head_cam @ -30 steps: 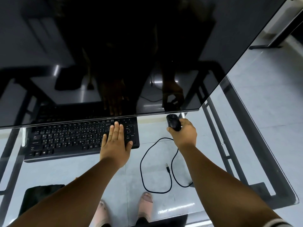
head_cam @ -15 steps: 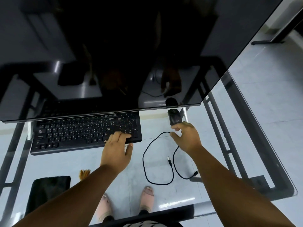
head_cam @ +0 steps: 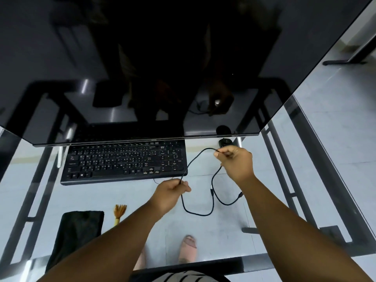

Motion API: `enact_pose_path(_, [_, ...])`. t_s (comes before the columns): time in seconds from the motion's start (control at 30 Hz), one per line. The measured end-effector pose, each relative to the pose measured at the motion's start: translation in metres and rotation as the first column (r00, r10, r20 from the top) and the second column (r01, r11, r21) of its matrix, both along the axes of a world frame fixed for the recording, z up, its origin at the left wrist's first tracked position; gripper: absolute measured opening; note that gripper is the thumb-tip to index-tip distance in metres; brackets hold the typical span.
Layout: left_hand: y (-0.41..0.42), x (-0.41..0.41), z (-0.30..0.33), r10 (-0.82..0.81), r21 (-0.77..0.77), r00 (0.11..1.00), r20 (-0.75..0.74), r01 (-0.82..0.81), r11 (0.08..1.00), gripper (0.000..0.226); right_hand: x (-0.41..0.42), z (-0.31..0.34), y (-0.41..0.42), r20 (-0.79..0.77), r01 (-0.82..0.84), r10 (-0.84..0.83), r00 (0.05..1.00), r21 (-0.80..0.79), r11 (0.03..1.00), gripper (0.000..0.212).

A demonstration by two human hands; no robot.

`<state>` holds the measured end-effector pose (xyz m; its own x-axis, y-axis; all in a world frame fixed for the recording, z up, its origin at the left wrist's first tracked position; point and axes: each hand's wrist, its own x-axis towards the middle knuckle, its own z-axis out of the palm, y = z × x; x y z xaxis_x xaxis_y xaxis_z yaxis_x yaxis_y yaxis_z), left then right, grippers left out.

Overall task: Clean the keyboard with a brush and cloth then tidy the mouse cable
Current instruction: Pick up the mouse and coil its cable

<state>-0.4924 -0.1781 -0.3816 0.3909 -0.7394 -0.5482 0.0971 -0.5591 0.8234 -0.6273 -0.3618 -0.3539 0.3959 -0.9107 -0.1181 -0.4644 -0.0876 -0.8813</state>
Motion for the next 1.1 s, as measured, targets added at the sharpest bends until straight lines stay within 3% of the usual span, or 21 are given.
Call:
enact_pose_path(0.13, [0.006, 0.021, 0.025, 0.088, -0.108, 0.953, -0.289, -0.124, 0.986, 0.025, -0.001, 0.003, -0.005, -0.011, 0.138, -0.138, 0.99, 0.028, 0.99, 0.014])
enact_pose_path(0.23, [0.017, 0.047, 0.036, 0.091, -0.169, 0.929, -0.36, -0.161, 0.972, 0.023, -0.003, 0.004, -0.006, 0.006, 0.22, -0.221, 0.975, 0.08, 0.972, 0.016])
enact_pose_path(0.33, [0.029, 0.071, 0.049, 0.111, -0.192, 0.907, -0.407, -0.204, 0.96, 0.025, -0.003, -0.002, -0.003, -0.083, 0.204, -0.198, 0.977, 0.083, 0.975, 0.013])
enact_pose_path(0.4, [0.036, 0.083, 0.056, 0.105, -0.204, 0.91, -0.402, -0.201, 0.958, 0.028, 0.003, -0.002, 0.002, -0.127, 0.168, -0.15, 0.98, 0.142, 0.975, 0.006])
enact_pose_path(0.5, [0.038, 0.092, 0.064, 0.062, -0.217, 0.965, -0.256, -0.119, 0.969, 0.03, 0.017, 0.004, 0.01, -0.249, 0.063, -0.045, 0.968, 0.062, 0.996, 0.028])
enact_pose_path(0.63, [0.034, 0.094, 0.077, -0.032, -0.191, 0.999, -0.035, 0.025, 0.981, 0.028, 0.051, 0.025, 0.033, -0.221, -0.263, 0.234, 0.947, -0.11, 0.959, 0.05])
enact_pose_path(0.7, [0.032, 0.092, 0.085, -0.056, -0.19, 0.998, -0.01, 0.053, 0.98, 0.028, 0.066, 0.032, 0.043, -0.211, -0.398, 0.367, 0.906, -0.125, 0.909, 0.045])
enact_pose_path(0.83, [0.03, 0.092, 0.097, -0.064, -0.199, 0.998, -0.013, 0.06, 0.978, 0.028, 0.084, 0.039, 0.049, -0.212, -0.457, 0.422, 0.881, -0.153, 0.876, 0.007])
enact_pose_path(0.93, [0.032, 0.1, 0.103, -0.073, -0.15, 0.993, -0.093, 0.058, 0.987, 0.033, 0.087, 0.039, 0.045, -0.178, -0.381, 0.356, 0.917, -0.138, 0.914, 0.011])
enact_pose_path(1.1, [0.041, 0.112, 0.117, -0.227, -0.145, 0.913, -0.338, 0.188, 0.971, 0.028, 0.087, 0.036, 0.037, -0.245, -0.307, 0.269, 0.931, -0.13, 0.943, 0.015])
